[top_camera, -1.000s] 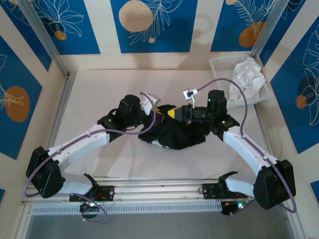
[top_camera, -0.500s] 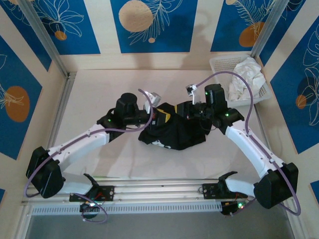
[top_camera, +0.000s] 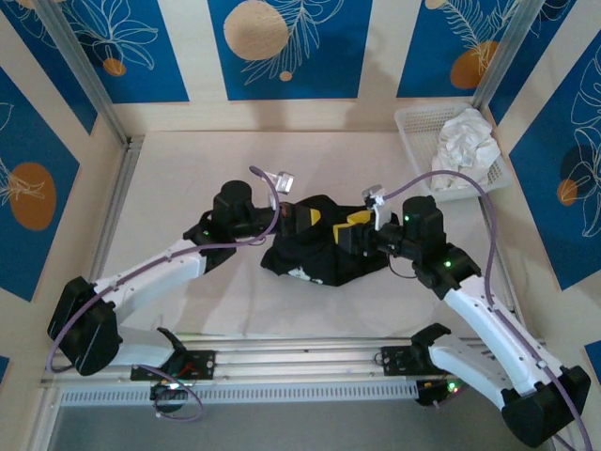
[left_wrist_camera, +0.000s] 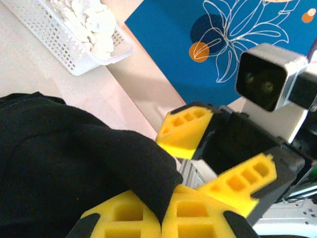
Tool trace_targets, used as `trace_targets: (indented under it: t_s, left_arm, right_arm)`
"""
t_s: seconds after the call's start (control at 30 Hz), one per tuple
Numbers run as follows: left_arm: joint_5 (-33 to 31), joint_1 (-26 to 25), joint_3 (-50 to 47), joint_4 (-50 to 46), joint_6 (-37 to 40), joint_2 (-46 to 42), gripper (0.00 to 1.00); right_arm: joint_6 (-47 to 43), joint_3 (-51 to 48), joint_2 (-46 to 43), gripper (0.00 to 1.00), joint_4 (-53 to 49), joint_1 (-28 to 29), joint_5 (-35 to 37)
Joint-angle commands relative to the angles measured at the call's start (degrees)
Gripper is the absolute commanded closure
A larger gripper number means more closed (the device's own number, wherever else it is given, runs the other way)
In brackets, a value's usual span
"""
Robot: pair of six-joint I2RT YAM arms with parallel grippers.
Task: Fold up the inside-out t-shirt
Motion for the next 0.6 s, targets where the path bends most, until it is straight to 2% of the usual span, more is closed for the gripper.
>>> trace_targets:
  t_s: [0.0, 0.07, 0.1, 0.17, 0.27, 0.37, 0.57]
  left_arm:
    - [0.7, 0.5, -0.4, 5.4, -1.3, -1.7, 1.00]
    - [1.9, 0.6, -1.1, 7.3, -1.5, -1.8, 1.00]
    - [2.4, 0.8, -1.4, 8.0, -1.6, -2.0, 1.00]
    - [2.9, 1.9, -2.7, 9.5, -2.5, -2.4, 1.00]
    - [1.8, 5.5, -5.7, 12.3, -6.8, -2.8, 1.00]
    - [1.9, 8.7, -7.4, 13.5, -8.7, -2.0, 0.99]
    - [-3.1, 9.2, -4.0, -3.2, 1.4, -2.2, 0.82]
  right_arm:
    - [1.7, -1.3, 3.9, 0.38, 5.7, 1.5, -1.5]
    - [2.5, -0.1, 7.4, 0.39, 7.3, 1.9, -1.1]
    - [2.7, 0.6, 8.6, 0.45, 7.6, 1.7, -1.7]
    - [2.5, 1.1, 8.8, 0.72, 9.0, -0.1, -7.9]
    - [6.1, -2.1, 6.0, 0.94, 16.9, -4.8, -21.5]
    - [11.8, -5.0, 5.7, 1.00, 26.2, -7.4, -31.7]
    - [15.7, -5.8, 7.4, 1.00, 32.8, -7.6, -35.3]
